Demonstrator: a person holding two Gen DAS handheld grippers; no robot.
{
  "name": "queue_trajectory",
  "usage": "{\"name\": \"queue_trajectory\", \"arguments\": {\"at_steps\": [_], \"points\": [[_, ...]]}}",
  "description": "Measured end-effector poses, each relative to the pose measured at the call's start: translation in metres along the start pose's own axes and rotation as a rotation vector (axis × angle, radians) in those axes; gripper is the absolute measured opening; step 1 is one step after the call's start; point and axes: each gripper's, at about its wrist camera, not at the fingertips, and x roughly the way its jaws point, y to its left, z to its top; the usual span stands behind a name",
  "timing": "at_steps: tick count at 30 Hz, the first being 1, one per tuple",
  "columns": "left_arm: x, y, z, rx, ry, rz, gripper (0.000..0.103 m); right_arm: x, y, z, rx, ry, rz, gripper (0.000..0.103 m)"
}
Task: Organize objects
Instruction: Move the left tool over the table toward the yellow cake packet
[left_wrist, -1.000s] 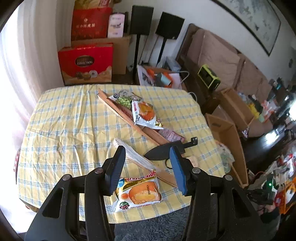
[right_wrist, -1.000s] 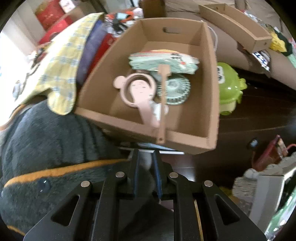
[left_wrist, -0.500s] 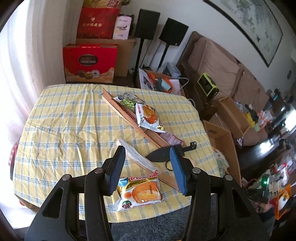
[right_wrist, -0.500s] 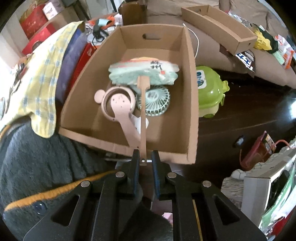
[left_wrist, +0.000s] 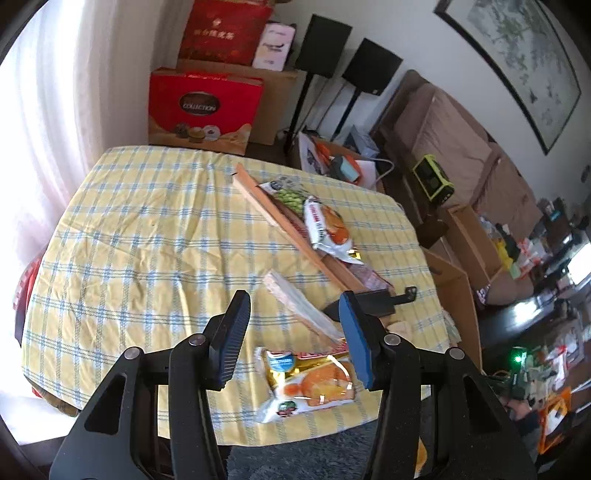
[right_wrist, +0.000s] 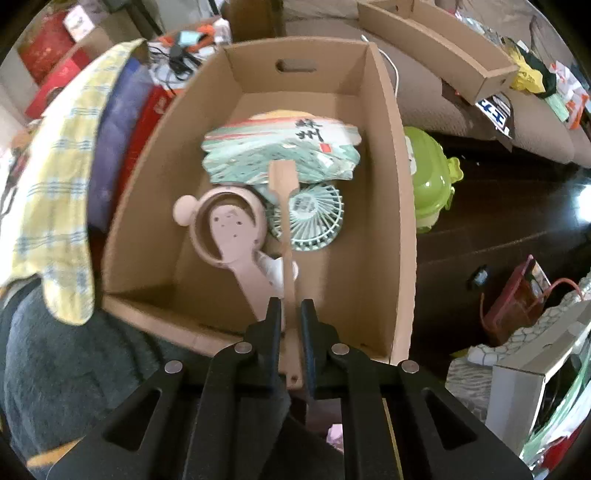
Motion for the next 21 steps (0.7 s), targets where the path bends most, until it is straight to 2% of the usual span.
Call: {"name": "queue_trajectory", "arguments": {"at_steps": [5, 15, 17, 18, 19, 21], "points": [[0.012, 0.014, 0.000, -0.025, 0.016, 0.009, 0.047, 0.029, 0.005, 0.016, -0.014, 0.034, -0.029, 0.009], [0.019, 0.029, -0.004, -0.056, 0.025, 0.015, 0.047, 0.041, 0.012, 0.072, 0.010, -0.081, -0.104, 0.007], [0.018, 0.031, -0.005, -0.061, 0.024, 0.011, 0.047, 0.038, 0.012, 0.078, 0.026, -0.092, -0.104, 0.010], [0.017, 0.032, -0.005, -0.064, 0.023, 0.010, 0.047, 0.035, 0.012, 0.079, 0.035, -0.092, -0.099, 0.020], [0.016, 0.033, -0.006, -0.066, 0.022, 0.007, 0.047, 0.030, 0.013, 0.077, 0.048, -0.100, -0.088, 0.034], [0.015, 0.034, -0.008, -0.067, 0.026, 0.001, 0.048, 0.020, 0.015, 0.070, 0.060, -0.116, -0.073, 0.041]]}}
